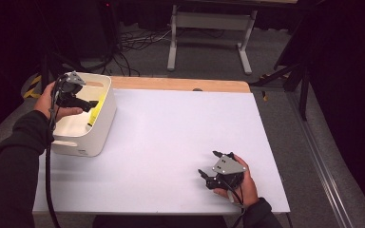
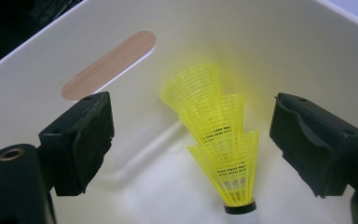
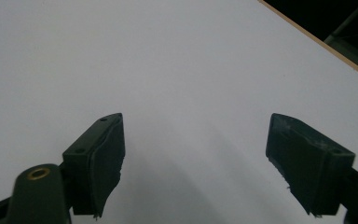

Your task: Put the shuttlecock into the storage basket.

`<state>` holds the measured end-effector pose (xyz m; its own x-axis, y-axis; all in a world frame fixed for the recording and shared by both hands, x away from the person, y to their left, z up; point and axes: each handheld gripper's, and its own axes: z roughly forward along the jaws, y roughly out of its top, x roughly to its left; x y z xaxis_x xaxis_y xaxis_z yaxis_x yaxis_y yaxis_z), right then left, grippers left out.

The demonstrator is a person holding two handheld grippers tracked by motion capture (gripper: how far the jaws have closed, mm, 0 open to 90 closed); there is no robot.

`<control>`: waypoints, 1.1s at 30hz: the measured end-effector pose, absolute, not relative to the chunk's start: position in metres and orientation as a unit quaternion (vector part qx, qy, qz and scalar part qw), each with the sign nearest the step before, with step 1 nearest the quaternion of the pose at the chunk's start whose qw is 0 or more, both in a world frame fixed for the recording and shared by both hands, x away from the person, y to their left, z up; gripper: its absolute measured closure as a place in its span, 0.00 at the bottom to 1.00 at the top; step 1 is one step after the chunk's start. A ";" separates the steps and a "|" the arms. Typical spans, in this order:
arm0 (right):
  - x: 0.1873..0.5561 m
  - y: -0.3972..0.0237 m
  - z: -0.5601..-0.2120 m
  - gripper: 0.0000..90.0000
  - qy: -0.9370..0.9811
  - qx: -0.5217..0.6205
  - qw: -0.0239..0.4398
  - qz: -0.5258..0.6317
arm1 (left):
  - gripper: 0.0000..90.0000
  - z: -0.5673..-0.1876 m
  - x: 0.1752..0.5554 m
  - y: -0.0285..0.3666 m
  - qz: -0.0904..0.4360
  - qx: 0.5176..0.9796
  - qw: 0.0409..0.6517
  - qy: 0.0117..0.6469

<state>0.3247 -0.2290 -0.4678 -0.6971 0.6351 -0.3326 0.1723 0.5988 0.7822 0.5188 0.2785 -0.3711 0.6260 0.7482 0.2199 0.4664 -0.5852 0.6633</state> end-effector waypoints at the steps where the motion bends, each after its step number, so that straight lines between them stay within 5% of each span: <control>1: 0.325 -0.229 -0.468 0.23 0.840 0.240 0.306 0.378 | 0.16 -0.369 0.517 0.279 0.253 0.853 0.289 0.354; 33: 0.323 -0.229 -0.463 0.23 0.835 0.239 0.316 0.382 | 0.17 -0.349 0.484 0.277 0.294 0.814 0.372 0.335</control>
